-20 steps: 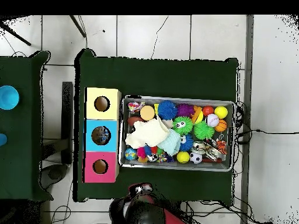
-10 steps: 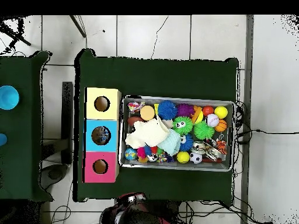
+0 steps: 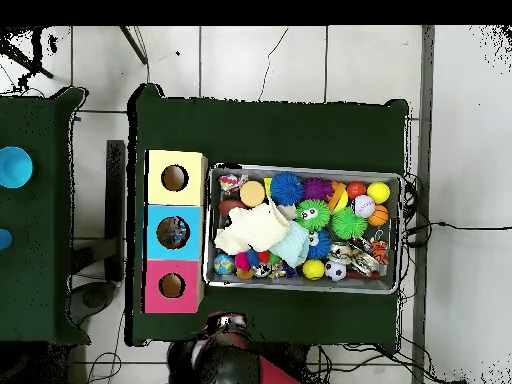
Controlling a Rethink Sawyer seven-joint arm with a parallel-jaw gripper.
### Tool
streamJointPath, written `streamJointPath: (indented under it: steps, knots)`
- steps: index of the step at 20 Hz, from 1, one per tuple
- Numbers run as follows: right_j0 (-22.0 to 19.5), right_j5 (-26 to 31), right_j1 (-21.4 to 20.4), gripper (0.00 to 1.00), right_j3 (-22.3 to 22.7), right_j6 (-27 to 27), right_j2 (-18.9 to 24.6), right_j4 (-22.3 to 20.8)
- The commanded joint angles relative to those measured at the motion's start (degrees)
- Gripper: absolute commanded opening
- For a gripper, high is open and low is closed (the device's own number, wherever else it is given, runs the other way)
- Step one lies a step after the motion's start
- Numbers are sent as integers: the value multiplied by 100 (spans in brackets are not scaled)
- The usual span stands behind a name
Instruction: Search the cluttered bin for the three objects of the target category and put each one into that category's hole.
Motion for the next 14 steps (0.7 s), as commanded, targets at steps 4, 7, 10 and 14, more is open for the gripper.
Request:
streamJointPath:
  steps: [4, 7, 10, 14]
  knots:
    - [-203, -1184, 570, 0, 373, 1283, 971, 822]
    - [-725, -1993, 601, 0, 913, 670, 1839, 1416]
    - [-335, -1516, 616, 0, 701, 1166, 1561, 1424]
    - [-557, -2344, 512, 0, 1114, 1056, 2181, 2031]
